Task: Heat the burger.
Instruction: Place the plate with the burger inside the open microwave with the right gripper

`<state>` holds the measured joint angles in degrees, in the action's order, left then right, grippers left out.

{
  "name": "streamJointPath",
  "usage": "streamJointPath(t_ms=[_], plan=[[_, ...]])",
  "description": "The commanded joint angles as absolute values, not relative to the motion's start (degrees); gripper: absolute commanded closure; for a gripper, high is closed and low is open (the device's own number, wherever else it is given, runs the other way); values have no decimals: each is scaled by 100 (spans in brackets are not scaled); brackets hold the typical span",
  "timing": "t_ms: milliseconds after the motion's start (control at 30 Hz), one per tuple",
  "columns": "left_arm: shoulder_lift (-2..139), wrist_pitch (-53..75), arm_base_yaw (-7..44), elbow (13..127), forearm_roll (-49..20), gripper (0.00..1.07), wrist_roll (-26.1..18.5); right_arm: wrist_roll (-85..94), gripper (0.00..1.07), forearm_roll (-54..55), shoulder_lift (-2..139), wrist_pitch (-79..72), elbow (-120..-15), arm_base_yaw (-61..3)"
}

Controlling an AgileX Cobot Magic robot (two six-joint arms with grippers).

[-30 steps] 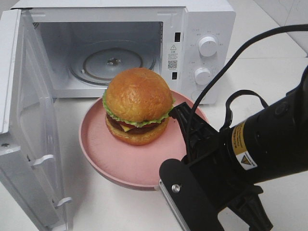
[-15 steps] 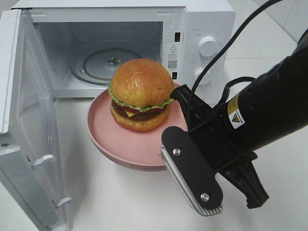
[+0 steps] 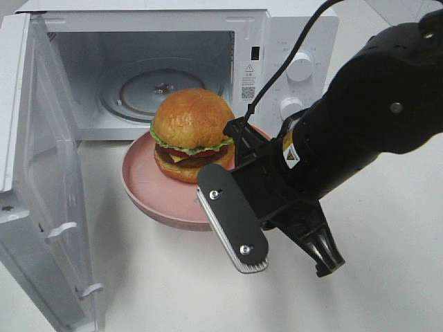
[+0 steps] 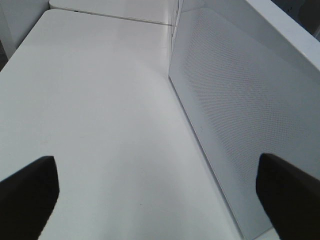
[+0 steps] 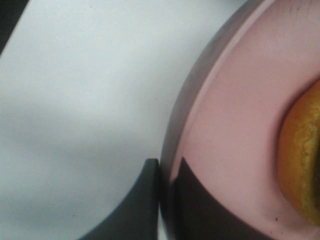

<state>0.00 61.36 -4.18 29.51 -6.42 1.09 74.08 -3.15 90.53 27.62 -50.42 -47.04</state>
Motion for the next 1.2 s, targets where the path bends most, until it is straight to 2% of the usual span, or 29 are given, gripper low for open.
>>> streamJointPath(t_ms=[33, 233, 567, 1200], plan=[[0, 6113, -390, 2951, -653, 4, 97, 7322, 107, -430, 9270, 2252, -5357, -4675], [0, 6113, -390, 2951, -653, 4, 97, 7122, 107, -504, 9609, 2126, -5661, -4675], [0, 6113, -390, 2951, -653, 4, 97, 6108, 107, -1220, 10273, 2097, -6400, -4675], [0, 6113, -390, 2951, -653, 4, 97, 5907, 107, -1266, 11138, 2103, -7471, -4675]])
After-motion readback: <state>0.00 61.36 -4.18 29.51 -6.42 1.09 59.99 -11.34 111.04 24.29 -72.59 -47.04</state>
